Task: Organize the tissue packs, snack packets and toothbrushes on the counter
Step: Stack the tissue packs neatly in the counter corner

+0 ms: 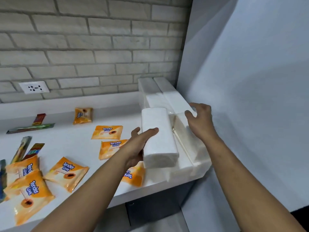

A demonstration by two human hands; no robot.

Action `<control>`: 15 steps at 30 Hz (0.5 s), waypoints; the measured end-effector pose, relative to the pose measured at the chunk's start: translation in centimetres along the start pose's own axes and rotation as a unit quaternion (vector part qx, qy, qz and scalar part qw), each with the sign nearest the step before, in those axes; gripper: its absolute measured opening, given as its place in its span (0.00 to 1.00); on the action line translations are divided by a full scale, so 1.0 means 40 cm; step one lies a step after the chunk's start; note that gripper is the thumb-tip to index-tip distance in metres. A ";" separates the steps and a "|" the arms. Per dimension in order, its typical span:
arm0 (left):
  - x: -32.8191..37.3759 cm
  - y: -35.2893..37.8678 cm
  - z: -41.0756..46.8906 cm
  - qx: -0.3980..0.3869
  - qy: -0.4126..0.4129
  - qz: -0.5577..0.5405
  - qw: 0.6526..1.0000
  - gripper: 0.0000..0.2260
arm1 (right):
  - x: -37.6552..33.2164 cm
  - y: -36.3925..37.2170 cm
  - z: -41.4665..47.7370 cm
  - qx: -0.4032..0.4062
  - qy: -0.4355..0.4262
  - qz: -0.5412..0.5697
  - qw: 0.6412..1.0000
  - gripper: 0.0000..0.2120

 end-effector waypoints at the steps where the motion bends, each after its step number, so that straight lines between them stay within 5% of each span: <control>1: -0.011 0.011 0.005 0.007 -0.005 -0.008 1.000 0.51 | 0.029 -0.021 0.009 0.007 0.015 -0.028 0.999 0.21; 6: -0.042 0.069 0.020 0.042 -0.027 0.030 0.998 0.54 | 0.154 -0.071 0.021 -0.019 0.103 -0.098 0.990 0.26; 11: -0.060 0.123 0.040 0.069 -0.040 0.071 0.994 0.43 | 0.237 -0.058 0.014 -0.094 0.122 -0.088 0.984 0.32; 15: -0.088 0.143 0.071 0.079 -0.046 0.081 0.992 0.51 | 0.258 -0.046 0.003 -0.120 0.113 -0.068 0.984 0.31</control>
Point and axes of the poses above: each hand's wrist, its own z-axis towards the middle knuckle, its own y-axis out of the palm, x = y × z, the point moved 5 cm from there along z, towards the middle knuckle, and after that the axes turned 2 degrees about z, right-handed, at the moved point
